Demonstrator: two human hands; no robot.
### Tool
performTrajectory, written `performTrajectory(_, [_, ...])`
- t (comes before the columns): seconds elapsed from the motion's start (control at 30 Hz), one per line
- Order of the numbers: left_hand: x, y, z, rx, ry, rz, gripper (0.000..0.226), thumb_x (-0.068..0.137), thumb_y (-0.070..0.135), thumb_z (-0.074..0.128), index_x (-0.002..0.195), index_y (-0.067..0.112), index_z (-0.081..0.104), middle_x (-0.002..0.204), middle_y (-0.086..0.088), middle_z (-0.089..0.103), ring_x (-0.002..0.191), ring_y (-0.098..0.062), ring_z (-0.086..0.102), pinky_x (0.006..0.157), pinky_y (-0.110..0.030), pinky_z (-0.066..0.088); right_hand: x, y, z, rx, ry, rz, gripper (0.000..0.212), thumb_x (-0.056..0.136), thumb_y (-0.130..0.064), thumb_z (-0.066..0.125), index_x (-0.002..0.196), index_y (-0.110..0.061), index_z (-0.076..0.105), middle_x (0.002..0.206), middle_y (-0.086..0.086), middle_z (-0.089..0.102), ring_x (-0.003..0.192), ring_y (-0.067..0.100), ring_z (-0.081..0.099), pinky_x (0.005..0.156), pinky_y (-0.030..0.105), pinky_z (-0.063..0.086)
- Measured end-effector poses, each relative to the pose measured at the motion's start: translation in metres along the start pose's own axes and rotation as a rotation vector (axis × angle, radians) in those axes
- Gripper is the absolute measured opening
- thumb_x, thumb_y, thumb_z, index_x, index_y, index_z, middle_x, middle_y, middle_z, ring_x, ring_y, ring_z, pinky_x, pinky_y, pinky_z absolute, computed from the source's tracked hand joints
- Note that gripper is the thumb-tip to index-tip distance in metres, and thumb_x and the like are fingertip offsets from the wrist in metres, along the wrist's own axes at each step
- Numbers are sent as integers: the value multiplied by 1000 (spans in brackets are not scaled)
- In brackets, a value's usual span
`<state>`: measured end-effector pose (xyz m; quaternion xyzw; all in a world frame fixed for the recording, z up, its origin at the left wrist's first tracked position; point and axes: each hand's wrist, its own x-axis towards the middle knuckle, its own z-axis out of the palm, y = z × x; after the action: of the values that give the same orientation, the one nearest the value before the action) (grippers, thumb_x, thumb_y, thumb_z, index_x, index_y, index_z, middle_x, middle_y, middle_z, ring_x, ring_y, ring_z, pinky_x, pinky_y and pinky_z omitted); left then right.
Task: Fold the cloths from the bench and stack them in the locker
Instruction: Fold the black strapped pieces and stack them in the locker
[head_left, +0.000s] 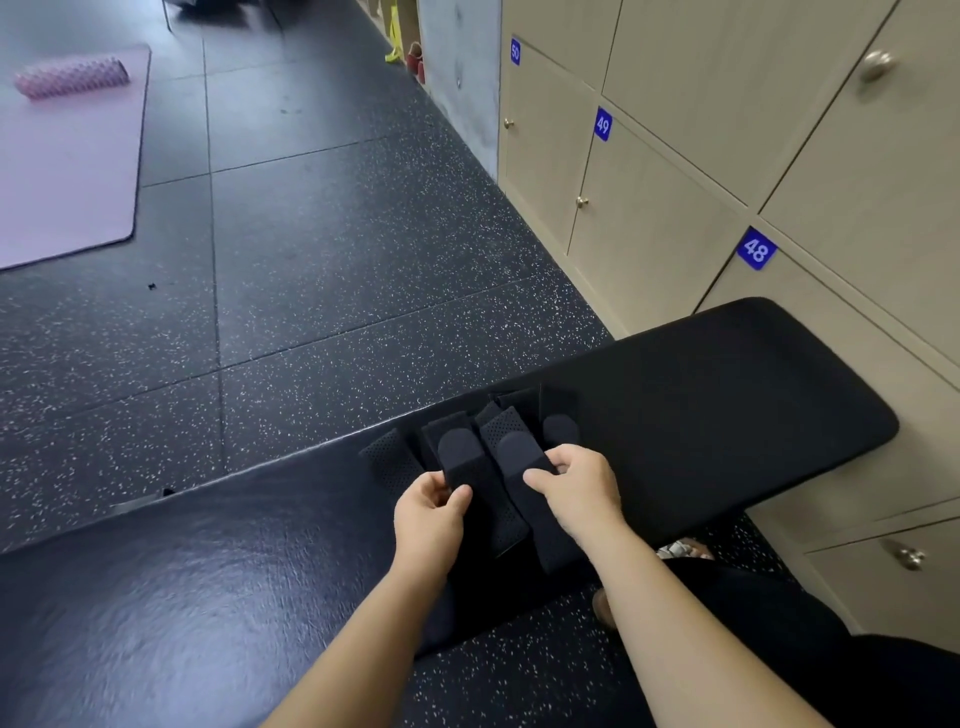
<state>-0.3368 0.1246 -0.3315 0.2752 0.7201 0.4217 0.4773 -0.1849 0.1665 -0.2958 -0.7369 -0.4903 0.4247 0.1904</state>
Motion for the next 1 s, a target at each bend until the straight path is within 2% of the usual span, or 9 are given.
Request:
performTrajectory(0.13, [-9, 10, -9, -43, -9, 54, 9, 88, 5, 64, 80, 9, 63, 77, -10, 68, 70, -17, 59, 71, -40, 52, -11, -6, -21, 292, -1, -37, 9, 81, -10, 70, 76, -17, 69, 76, -1, 71, 80, 20, 68, 85, 43, 56])
performTrajectory(0.2, [-14, 21, -13, -40, 0, 85, 11, 89, 7, 64, 79, 5, 60, 70, -7, 60, 60, -16, 49, 56, -32, 43, -16, -12, -36, 390, 26, -86, 7, 82, -7, 70, 78, -13, 71, 80, 5, 74, 85, 24, 70, 83, 43, 55])
performTrajectory(0.27, [-21, 37, -11, -37, 3, 123, 16, 89, 9, 64, 77, 5, 56, 68, -4, 55, 60, -14, 44, 53, -25, 38, -23, -21, -54, 497, 59, -137, 8, 82, -5, 71, 80, -12, 72, 84, 6, 75, 88, 22, 70, 82, 38, 55])
performTrajectory(0.4, [-50, 79, 10, -149, -152, 114, 22, 92, 8, 62, 74, 10, 49, 66, -3, 54, 61, -16, 52, 59, -30, 45, -44, -37, -83, 724, 48, -186, 6, 84, -6, 71, 85, -11, 73, 86, 6, 75, 85, 20, 71, 76, 31, 56])
performTrajectory(0.6, [-106, 130, 51, -379, -466, 65, 13, 94, 11, 58, 83, 8, 52, 75, -8, 55, 66, -17, 54, 63, -30, 49, -79, -31, -119, 828, 221, -240, 5, 84, -6, 70, 88, -8, 73, 86, 10, 75, 87, 29, 72, 81, 41, 59])
performTrajectory(0.7, [-135, 139, 71, -309, -571, 112, 23, 89, 19, 69, 92, 2, 55, 80, -12, 56, 72, -27, 56, 67, -36, 50, -97, -16, -142, 812, 327, -253, 5, 84, -8, 71, 88, -9, 73, 86, 8, 75, 86, 26, 72, 81, 43, 58])
performTrajectory(0.8, [-165, 142, 96, -250, -607, 141, 12, 89, 10, 69, 89, 5, 58, 74, -13, 61, 68, -31, 64, 64, -38, 54, -117, 7, -170, 755, 417, -256, 5, 84, -11, 71, 85, -15, 74, 84, 5, 75, 84, 24, 71, 80, 42, 59])
performTrajectory(0.9, [-195, 144, 128, -238, -746, 126, 12, 91, 5, 64, 104, 5, 64, 95, -19, 73, 87, -37, 72, 77, -46, 58, -138, 39, -203, 699, 488, -210, 10, 83, -25, 71, 88, -17, 74, 85, 1, 75, 85, 20, 71, 81, 42, 58])
performTrajectory(1.0, [-223, 142, 167, -200, -836, 91, 14, 92, 4, 63, 106, 5, 67, 99, -19, 73, 91, -37, 72, 83, -49, 57, -159, 77, -243, 681, 587, -153, 4, 82, -23, 72, 85, -20, 73, 79, -6, 74, 78, 10, 70, 74, 31, 57])
